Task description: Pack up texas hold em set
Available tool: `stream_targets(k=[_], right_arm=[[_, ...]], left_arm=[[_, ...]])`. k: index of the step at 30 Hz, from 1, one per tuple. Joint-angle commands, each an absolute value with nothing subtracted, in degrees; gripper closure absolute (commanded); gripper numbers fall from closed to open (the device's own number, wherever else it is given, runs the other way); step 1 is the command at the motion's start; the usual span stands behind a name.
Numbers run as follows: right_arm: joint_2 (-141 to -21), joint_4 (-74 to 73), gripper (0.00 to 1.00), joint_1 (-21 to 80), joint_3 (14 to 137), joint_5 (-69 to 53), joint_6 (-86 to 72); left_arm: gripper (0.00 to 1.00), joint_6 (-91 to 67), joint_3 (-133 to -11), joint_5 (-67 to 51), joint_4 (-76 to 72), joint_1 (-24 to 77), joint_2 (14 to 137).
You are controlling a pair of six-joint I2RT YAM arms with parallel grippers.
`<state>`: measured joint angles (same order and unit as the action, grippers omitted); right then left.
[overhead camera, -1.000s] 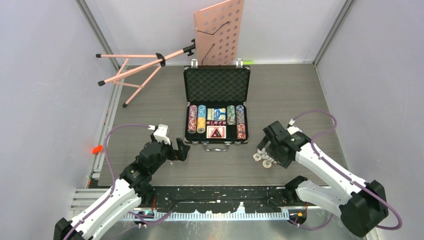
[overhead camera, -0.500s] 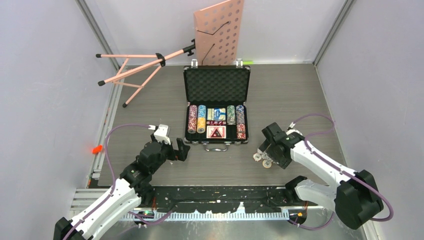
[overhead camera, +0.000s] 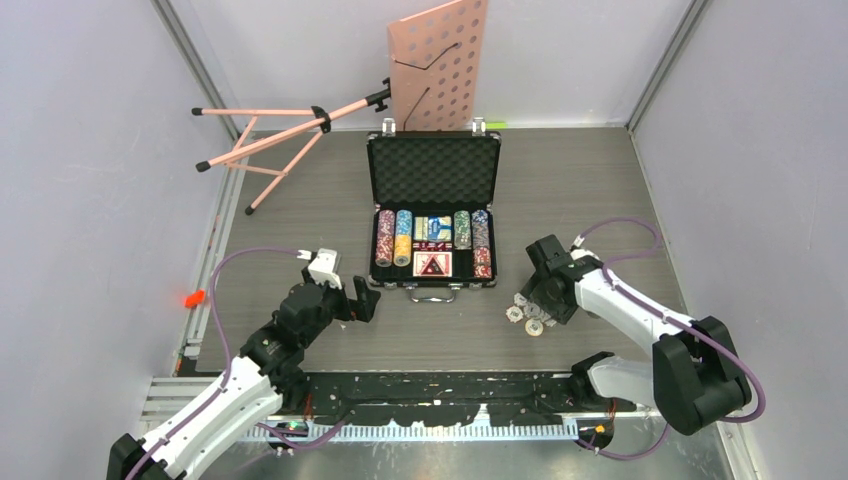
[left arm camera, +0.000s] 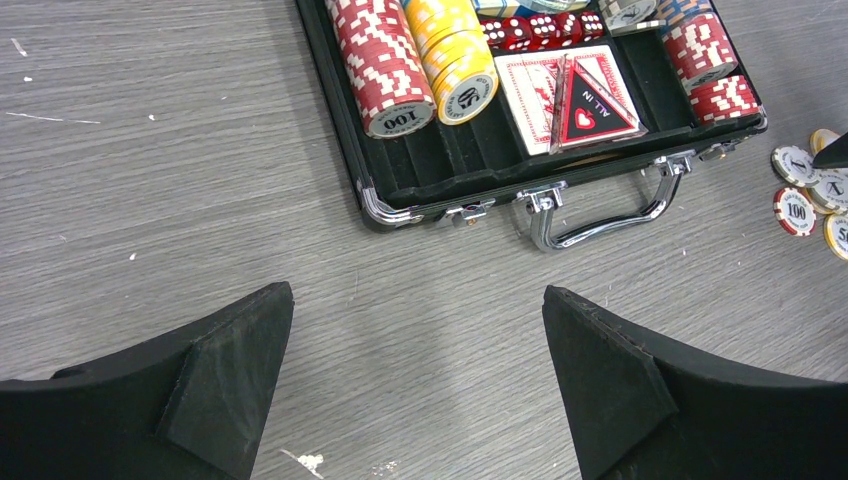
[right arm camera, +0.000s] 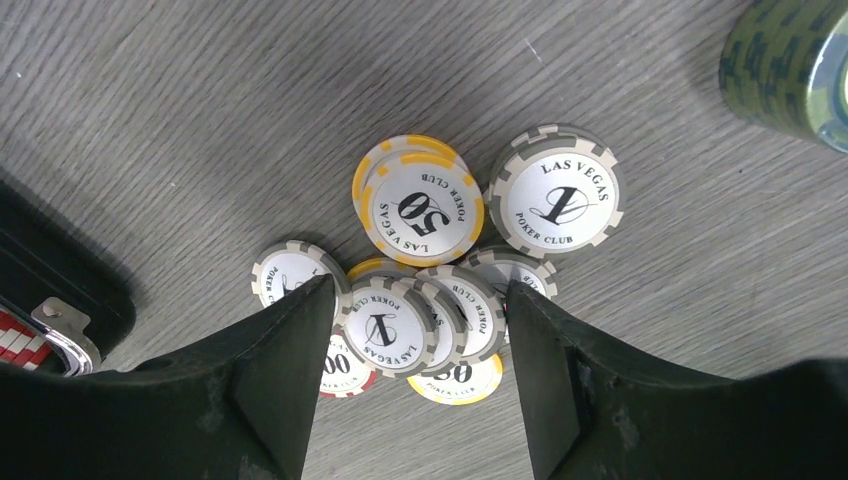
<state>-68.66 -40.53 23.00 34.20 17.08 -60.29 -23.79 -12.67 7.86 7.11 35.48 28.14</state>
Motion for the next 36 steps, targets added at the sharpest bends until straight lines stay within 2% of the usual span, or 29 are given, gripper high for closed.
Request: stream_targets(k=[1,3,8,13,20,21,22,24,26,31,36], right_arm=[[-70.5,-36.7,0.33,22.7,32.5,13.9,-58.7],[-70.2,-36.5,0.37,22.8,32.1,13.3,-58.4],[-68.7,-36.7,0.37,22.8,31.4,10.6,-57.3],[-66.6,-36.3,0.5,22.8,30.5,10.2,-57.4],[-67.1,-35.7,0.53,22.8,30.8,9.1,-57.6],[-67.2,-35.7,0.5,22.7,31.1,8.9,-57.5],[-67.2,-35.8,0.4,22.8,31.2,8.6,-57.4],[-66.9,-36.7,0.28,22.7,31.7,8.1,-56.8],[-65.3,-37.7,0.23,22.8,32.1,7.9,-56.3],[-62.4,-40.0,0.2,22.8,33.0,10.0,-56.0],[-66.5,-41.5,0.24,22.8,38.4,12.0,-53.3]], left_arm=[[0.01,-23.6,-12.9,7.7,4.4,35.3,28.4],[0.01,-23.6,-13.0,7.7,4.3,35.3,28.7],[0.01,-23.6,-13.1,7.7,4.0,35.3,29.2],[0.01,-23.6,-13.2,7.6,4.1,35.3,29.3],[0.01,-23.6,-13.1,7.7,4.1,35.3,29.2],[0.01,-23.6,-13.1,7.7,4.1,35.3,29.3],[0.01,-23.6,-13.1,7.7,4.2,35.3,29.3],[0.01,-23.6,-13.1,7.7,4.2,35.3,29.1],[0.01,-23.6,-13.1,7.6,4.3,35.3,29.0],[0.01,-23.5,-13.1,7.1,4.0,35.3,29.0],[0.01,-23.4,-13.2,6.8,3.9,35.3,29.4]])
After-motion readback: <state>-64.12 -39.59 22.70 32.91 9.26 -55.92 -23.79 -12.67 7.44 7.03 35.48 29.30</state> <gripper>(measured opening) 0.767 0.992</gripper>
